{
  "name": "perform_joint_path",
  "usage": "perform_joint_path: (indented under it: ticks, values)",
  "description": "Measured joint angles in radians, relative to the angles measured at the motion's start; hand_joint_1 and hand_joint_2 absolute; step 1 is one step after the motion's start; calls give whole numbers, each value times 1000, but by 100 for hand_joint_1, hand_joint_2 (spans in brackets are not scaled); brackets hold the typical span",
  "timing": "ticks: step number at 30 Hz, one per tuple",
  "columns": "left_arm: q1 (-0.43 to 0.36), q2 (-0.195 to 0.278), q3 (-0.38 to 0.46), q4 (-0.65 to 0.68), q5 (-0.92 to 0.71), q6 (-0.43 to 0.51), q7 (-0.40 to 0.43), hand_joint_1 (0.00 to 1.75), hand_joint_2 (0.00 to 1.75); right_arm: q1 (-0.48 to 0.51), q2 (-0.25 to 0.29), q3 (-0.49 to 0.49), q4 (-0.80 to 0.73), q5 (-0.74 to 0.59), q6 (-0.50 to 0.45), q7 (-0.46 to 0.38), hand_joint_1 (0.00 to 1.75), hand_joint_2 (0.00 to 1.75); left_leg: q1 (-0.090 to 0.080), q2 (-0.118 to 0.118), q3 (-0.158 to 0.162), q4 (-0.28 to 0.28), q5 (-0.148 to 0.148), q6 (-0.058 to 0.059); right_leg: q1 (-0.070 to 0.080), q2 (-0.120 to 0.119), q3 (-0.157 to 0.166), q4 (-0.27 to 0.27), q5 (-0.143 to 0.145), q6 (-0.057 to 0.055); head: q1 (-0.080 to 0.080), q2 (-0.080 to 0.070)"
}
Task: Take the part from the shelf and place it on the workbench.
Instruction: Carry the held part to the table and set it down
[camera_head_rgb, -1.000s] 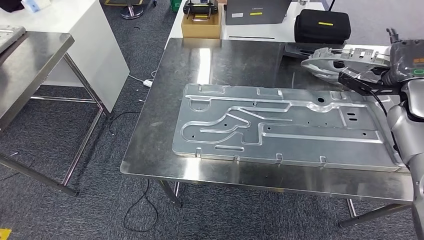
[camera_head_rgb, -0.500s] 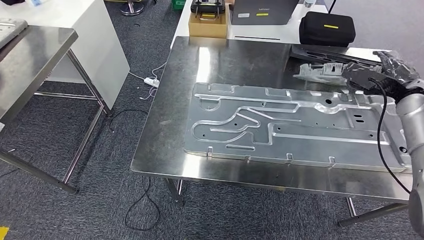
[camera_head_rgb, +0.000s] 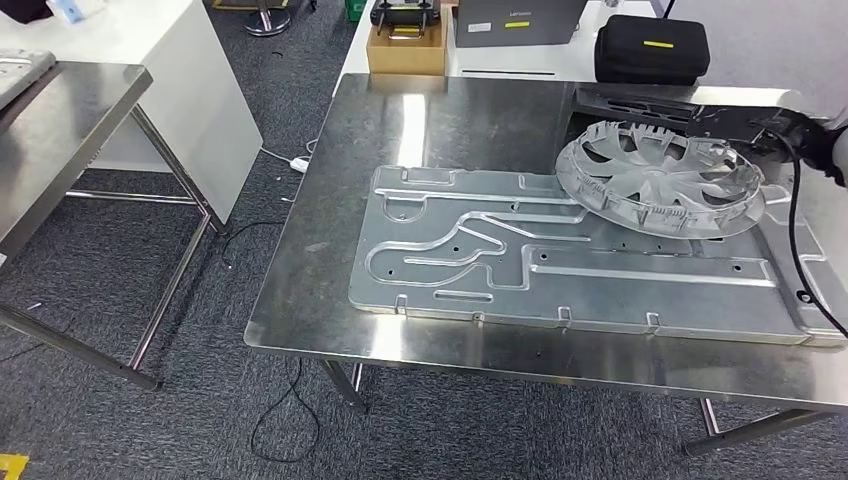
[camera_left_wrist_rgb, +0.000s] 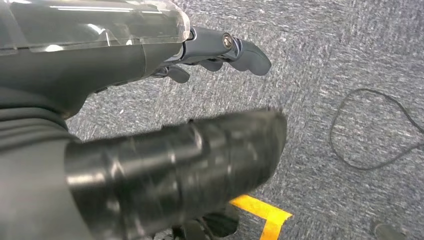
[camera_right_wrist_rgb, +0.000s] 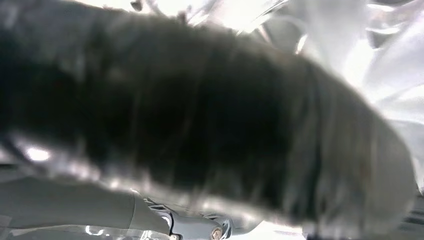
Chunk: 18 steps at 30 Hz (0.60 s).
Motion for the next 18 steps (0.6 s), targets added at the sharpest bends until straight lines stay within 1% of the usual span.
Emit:
perform_joint_path:
  ticks: [1, 2, 3, 4, 5, 6, 7, 9, 11, 12, 13, 15, 16, 17, 18]
  values:
    - [0, 0, 1, 0, 0, 1, 1, 0, 0, -11, 0, 27, 6, 4, 22, 3, 0, 0, 2, 0, -20, 39, -8, 0, 1, 0, 0, 0, 0, 0, 0, 0]
    - [1, 0, 2, 0, -1, 3, 2, 0, 0, -18, 0, 55, 10, 2, 34, 7, 0, 0, 2, 0, -24, 42, 3, 1, 3, 0, 1, 0, -1, -1, 0, 0]
    - [1, 0, 3, 0, -1, 4, 4, 0, 0, -23, 0, 81, 14, -6, 30, 13, 0, 0, 3, 0, -10, 9, 31, 4, 3, 1, 2, 0, -1, -1, 0, 0]
    - [1, 0, 4, 0, -2, 6, 4, 0, 0, -25, 0, 102, 17, -16, 11, 17, 0, 0, 2, 0, 20, -56, 69, 8, 4, 1, 4, 0, -2, 0, 0, 0]
    - [1, 0, 5, 0, -2, 9, 5, 0, 0, -26, 0, 118, 21, -25, -13, 19, 0, 0, 1, 0, 53, -123, 97, 11, 5, 2, 6, 0, -3, 1, 0, 0]
    - [0, 0, 6, 0, -2, 11, 5, 0, 0, -27, -1, 135, 25, -31, -41, 20, 0, 0, -1, 0, 80, -179, 116, 14, 6, 2, 6, 0, -3, 3, 0, 0]
    - [0, 0, 7, 0, -2, 13, 6, 0, 0, -26, -2, 152, 29, -34, -73, 22, 0, 0, -3, -1, 96, -213, 123, 17, 7, 3, 5, -1, -3, 7, 0, 0]
    - [-1, 0, 9, 0, -1, 16, 8, 0, 0, -18, -4, 184, 37, -33, -152, 30, 0, 0, -7, -1, 102, -231, 121, 22, 6, 3, 6, -8, 1, 19, 0, 0]
    - [-2, -1, 10, 0, 4, 16, 13, 0, 0, -3, -4, 206, 42, -32, -255, 44, 0, 0, -5, 0, 112, -249, 130, 35, 5, 3, 7, -4, -6, 28, 0, 0]
    - [-2, -2, 10, 0, 6, 15, 16, 0, 0, 6, -4, 212, 44, -34, -315, 49, 0, 0, -4, 1, 117, -258, 135, 41, 5, 2, -3, 19, -22, 31, 0, 0]
    - [-3, -3, 11, 0, 8, 14, 19, 0, 0, 16, -3, 215, 46, -36, -381, 53, 0, 0, -3, 1, 120, -264, 138, 46, 5, 2, -23, 63, -48, 32, 0, 0]
    - [-3, -4, 12, 0, 10, 14, 25, 0, 0, 44, -2, 217, 47, -44, -515, 55, 0, 0, -5, 1, 120, -264, 138, 52, 6, 2, -84, 186, -102, 35, 0, 0]
    - [-3, -4, 13, 0, 10, 15, 28, 0, 0, 62, -1, 216, 47, -48, -574, 55, 0, 0, -6, 1, 120, -263, 137, 53, 5, 2, -108, 231, -113, 37, 0, 0]
    - [-3, -4, 13, 0, 10, 15, 30, 0, 0, 78, -1, 216, 46, -50, -618, 55, 0, 0, -6, 0, 120, -260, 135, 54, 5, 2, -117, 244, -105, 38, 0, 0]
    - [-3, -4, 13, 0, 10, 15, 31, 0, 0, 91, 0, 216, 45, -52, -650, 55, 0, 0, -6, -1, 120, -256, 133, 54, 4, 1, -106, 218, -80, 38, 1, 0]
